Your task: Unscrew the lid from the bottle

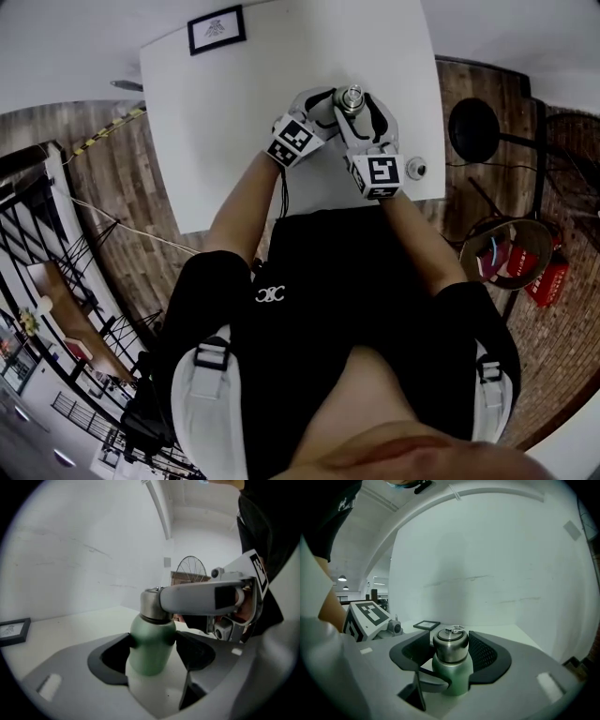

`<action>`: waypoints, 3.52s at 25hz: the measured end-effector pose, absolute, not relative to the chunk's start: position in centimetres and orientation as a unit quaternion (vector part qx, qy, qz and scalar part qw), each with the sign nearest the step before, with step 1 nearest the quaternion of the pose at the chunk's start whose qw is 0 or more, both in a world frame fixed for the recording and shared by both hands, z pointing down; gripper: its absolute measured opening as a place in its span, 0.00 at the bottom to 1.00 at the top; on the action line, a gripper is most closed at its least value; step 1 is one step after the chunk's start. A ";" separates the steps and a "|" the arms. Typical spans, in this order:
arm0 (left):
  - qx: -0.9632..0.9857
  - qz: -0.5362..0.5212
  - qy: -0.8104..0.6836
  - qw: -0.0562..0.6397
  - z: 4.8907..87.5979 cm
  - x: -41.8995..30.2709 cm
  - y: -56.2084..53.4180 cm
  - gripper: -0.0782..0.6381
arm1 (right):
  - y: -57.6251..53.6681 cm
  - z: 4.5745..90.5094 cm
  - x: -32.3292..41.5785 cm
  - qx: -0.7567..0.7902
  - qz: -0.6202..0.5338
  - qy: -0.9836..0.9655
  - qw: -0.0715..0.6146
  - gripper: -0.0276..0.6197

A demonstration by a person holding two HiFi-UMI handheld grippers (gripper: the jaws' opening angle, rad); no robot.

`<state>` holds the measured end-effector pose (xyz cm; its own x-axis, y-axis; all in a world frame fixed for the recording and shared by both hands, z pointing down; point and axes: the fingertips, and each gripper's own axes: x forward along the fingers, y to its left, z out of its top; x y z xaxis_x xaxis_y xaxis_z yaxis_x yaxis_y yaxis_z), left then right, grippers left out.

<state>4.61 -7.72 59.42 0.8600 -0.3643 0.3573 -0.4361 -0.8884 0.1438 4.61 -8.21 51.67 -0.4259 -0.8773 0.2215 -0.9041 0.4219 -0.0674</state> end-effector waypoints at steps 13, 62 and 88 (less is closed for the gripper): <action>0.961 0.158 -0.198 0.106 59.2 4.5 -7.7 0.61 | -8.5 52.1 4.3 0.440 0.091 -0.887 0.107 0.42; 0.941 0.176 -0.256 0.131 59.8 4.1 -7.7 0.64 | -10.8 44.0 5.6 0.169 0.036 -0.977 0.126 0.41; 0.785 0.039 -0.617 0.036 37.6 -12.3 -8.3 0.18 | -13.0 33.9 10.9 0.513 -0.001 -0.858 -0.024 0.41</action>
<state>-12.30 -8.30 37.62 0.2360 -0.9659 0.1066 -0.9716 -0.2365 0.0084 10.88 -12.98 33.91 -0.4728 -0.8801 -0.0427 -0.8803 0.4740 -0.0221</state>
